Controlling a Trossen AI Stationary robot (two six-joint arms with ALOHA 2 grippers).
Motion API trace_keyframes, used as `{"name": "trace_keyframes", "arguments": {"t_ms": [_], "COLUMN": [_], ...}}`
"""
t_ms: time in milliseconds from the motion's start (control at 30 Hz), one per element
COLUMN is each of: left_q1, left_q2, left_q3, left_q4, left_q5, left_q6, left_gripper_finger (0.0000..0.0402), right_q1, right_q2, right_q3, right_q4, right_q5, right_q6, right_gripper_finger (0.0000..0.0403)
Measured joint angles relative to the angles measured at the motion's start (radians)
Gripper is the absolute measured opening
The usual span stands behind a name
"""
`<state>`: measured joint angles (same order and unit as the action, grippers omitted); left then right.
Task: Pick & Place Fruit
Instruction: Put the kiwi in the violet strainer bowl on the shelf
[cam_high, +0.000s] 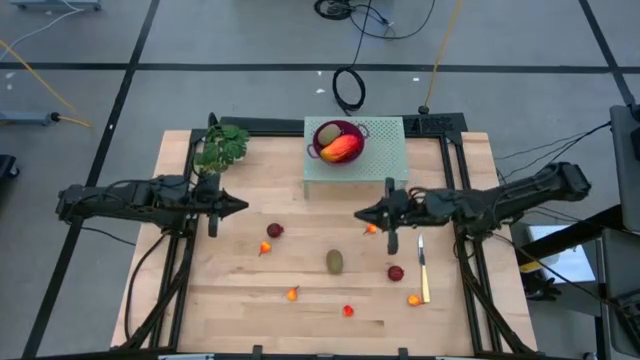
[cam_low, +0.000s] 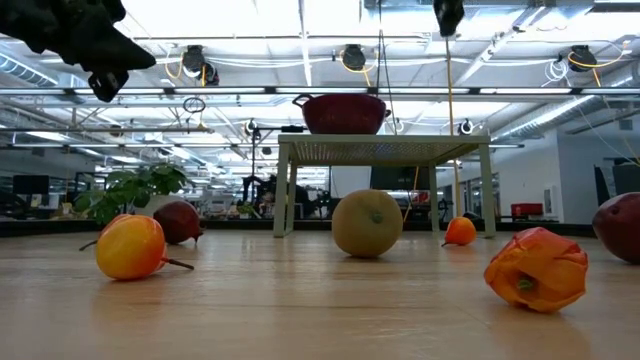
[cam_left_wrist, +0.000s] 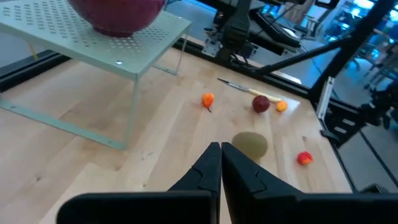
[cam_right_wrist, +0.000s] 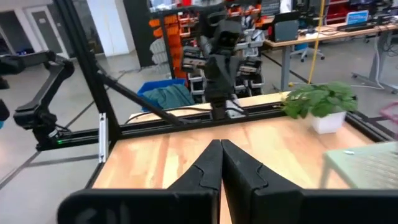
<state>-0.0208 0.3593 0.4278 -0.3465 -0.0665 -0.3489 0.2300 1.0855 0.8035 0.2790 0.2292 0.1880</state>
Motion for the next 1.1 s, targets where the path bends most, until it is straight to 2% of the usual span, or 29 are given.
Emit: {"name": "trace_keyframes", "arguments": {"t_ms": [233,600,800,967,1100], "left_q1": [0.0,-0.001,-0.001,-0.001,-0.001], "left_q2": [-0.041,-0.091,-0.101,-0.101,-0.101], "left_q3": [0.0,-0.001,-0.001,-0.001,-0.001], "left_q4": [-0.035,-0.086,-0.093,-0.094,-0.098], "left_q5": [0.064,0.102,0.119,0.12,0.121], "left_q6": [0.02,0.033,0.034,0.034,0.034], "left_gripper_finger": [0.0003,0.0003,0.0011,0.0002,0.0009], "right_q1": [0.084,0.115,0.12,0.119,0.117], "right_q2": [0.167,0.459,0.542,0.575,0.598], "right_q3": [0.164,0.538,0.577,0.577,0.577], "right_q4": [-0.042,-0.475,-0.52,-0.594,-0.674], "right_q5": [0.061,0.056,0.0,-0.01,-0.025], "right_q6": [0.008,0.093,0.123,0.306,0.434], "right_gripper_finger": [0.0,0.0,0.0,0.0,0.0]}}
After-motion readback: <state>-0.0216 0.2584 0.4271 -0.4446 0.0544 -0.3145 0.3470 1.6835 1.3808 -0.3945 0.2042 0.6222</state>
